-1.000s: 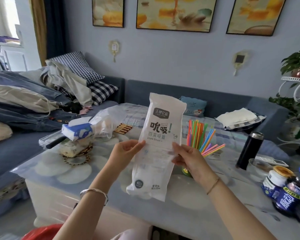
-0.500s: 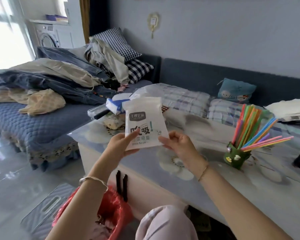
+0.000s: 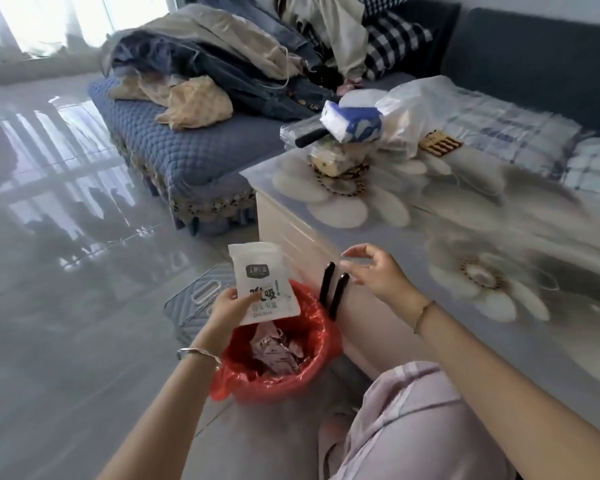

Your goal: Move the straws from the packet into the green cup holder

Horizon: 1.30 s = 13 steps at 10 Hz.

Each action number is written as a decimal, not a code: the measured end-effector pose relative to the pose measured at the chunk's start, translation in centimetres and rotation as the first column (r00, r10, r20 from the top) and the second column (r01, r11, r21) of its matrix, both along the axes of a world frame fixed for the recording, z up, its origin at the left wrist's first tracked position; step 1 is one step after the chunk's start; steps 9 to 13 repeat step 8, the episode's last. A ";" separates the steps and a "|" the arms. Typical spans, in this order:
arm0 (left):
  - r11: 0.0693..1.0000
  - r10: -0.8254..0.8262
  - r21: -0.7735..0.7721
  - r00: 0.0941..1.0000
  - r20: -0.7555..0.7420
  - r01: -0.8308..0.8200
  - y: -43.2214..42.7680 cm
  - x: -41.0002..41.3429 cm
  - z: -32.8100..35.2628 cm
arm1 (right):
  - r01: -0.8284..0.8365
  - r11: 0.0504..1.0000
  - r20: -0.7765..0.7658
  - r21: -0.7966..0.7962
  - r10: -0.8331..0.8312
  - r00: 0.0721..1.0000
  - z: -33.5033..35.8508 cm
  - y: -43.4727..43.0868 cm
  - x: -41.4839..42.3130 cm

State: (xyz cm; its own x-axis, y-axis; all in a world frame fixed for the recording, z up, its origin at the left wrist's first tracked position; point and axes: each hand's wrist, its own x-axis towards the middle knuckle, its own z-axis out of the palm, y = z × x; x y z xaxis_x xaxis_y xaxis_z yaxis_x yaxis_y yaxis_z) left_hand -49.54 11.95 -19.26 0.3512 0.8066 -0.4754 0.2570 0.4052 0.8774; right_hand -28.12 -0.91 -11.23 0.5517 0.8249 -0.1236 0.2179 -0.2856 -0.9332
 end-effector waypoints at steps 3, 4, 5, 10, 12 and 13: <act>0.960 0.073 -0.263 0.994 -0.085 -0.093 -3.2 1.1 -7.5 | -0.074 0.991 -0.045 -0.110 0.069 0.997 -2.8 0.2 -1.7; 0.958 0.094 -0.260 0.988 -0.121 -0.123 -3.1 1.6 -8.8 | -0.082 0.991 -0.065 -0.109 0.075 0.995 -3.0 -0.2 -1.9; 0.944 0.118 -0.290 0.980 -0.159 -0.160 -2.9 1.5 -10.1 | -0.086 0.992 -0.076 -0.091 0.079 0.994 -2.6 -0.7 -1.9; 0.983 0.181 0.044 0.924 -0.336 -0.177 -3.4 4.5 -6.2 | -0.032 0.999 -0.117 0.003 0.032 0.993 0.7 -3.8 -0.8; 0.983 0.181 0.044 0.924 -0.336 -0.177 -3.4 4.5 -6.2 | -0.032 0.999 -0.117 0.003 0.032 0.993 0.7 -3.8 -0.8; 0.983 0.181 0.044 0.924 -0.336 -0.177 -3.4 4.5 -6.2 | -0.032 0.999 -0.117 0.003 0.032 0.993 0.7 -3.8 -0.8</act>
